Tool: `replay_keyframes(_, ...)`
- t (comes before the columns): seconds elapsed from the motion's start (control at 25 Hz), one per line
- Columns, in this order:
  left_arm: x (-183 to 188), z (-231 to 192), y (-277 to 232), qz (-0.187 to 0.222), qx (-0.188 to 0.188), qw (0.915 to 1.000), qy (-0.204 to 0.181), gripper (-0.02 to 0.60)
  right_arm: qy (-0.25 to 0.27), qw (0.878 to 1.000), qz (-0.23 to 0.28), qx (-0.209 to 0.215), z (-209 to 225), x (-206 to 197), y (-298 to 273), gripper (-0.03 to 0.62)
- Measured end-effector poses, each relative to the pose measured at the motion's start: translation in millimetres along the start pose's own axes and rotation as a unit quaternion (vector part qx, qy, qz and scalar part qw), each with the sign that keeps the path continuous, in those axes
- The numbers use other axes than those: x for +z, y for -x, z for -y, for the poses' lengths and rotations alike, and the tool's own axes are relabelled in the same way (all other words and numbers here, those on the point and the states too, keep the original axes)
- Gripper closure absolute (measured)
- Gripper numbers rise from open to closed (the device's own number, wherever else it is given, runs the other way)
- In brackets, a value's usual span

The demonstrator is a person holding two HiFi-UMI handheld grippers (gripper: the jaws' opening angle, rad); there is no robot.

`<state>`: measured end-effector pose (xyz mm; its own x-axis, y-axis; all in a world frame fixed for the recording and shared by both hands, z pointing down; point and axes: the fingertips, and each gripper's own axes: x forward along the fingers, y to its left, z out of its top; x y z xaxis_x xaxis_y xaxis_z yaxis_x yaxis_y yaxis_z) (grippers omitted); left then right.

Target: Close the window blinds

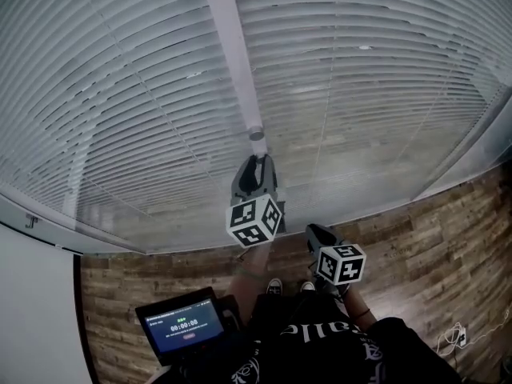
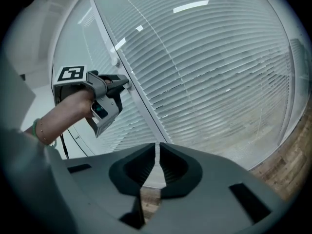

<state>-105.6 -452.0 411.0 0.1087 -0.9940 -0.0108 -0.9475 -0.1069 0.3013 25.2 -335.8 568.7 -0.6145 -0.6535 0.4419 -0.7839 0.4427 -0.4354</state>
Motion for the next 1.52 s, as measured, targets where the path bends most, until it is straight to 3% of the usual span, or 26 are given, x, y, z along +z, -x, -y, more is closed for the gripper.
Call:
replay_keyframes(0.08,-1,-3,0,0.002,-0.001,0.9965,0.083,0.456,0.0,1.0,-0.001,0.0,1,0,0,0.553)
replay_keyframes(0.16,-4,-5,-1,-0.001,-0.009,0.9835,0.181,0.456,0.0,1.0,-0.002,0.001,2,0,0,0.553)
replay_keyframes(0.24,-9,-5,-3,-0.008,-0.025,0.9566,0.29,0.456,0.002,1.0,-0.003,0.003,1,0,-1,0.553)
replay_keyframes(0.32,-10,-5,-5,-0.011,-0.037,0.9295,0.367,0.457,0.003,1.0,-0.006,0.005,-1,0,-2,0.553)
replay_keyframes(0.52,-10,-8,-5,-0.014,-0.05,0.9028,0.427,0.457,0.007,1.0,-0.011,0.011,-8,-3,-6,0.553)
replay_keyframes(0.6,-10,-9,-5,-0.013,-0.053,0.8826,0.467,0.457,0.007,1.0,-0.011,0.013,-10,-4,-8,0.553)
replay_keyframes(0.72,-12,-12,-6,-0.015,-0.064,0.838,0.542,0.459,0.007,1.0,-0.014,0.013,-11,-6,-8,0.553)
replay_keyframes(0.76,-12,-13,-6,-0.016,-0.069,0.8283,0.556,0.459,0.007,1.0,-0.014,0.013,-11,-7,-8,0.553)
replay_keyframes(0.84,-12,-14,-6,-0.017,-0.077,0.822,0.564,0.459,0.007,1.0,-0.015,0.014,-12,-8,-8,0.553)
replay_keyframes(0.88,-11,-14,-6,-0.017,-0.081,0.8241,0.56,0.459,0.008,1.0,-0.015,0.014,-12,-8,-8,0.553)
replay_keyframes(0.96,-8,-13,-5,-0.017,-0.097,0.839,0.535,0.457,0.009,1.0,-0.015,0.015,-14,-9,-6,0.553)
replay_keyframes(1.08,-8,-8,2,-0.029,-0.132,0.8748,0.465,0.459,0.012,1.0,-0.014,0.017,-13,-9,0,0.553)
replay_keyframes(1.2,-20,-5,17,-0.046,-0.14,0.9124,0.382,0.459,0.014,1.0,-0.015,0.02,-10,-10,7,0.553)
replay_keyframes(1.36,-50,3,43,-0.09,-0.121,0.9656,0.212,0.491,0.015,0.999,-0.02,0.026,-4,-15,19,0.553)
replay_keyframes(1.44,-64,12,55,-0.112,-0.112,0.9785,0.132,0.519,0.01,0.999,-0.021,0.029,1,-17,26,0.553)
replay_keyframes(1.52,-80,27,68,-0.131,-0.118,0.9813,0.077,0.542,0.004,0.999,-0.022,0.032,6,-21,32,0.553)
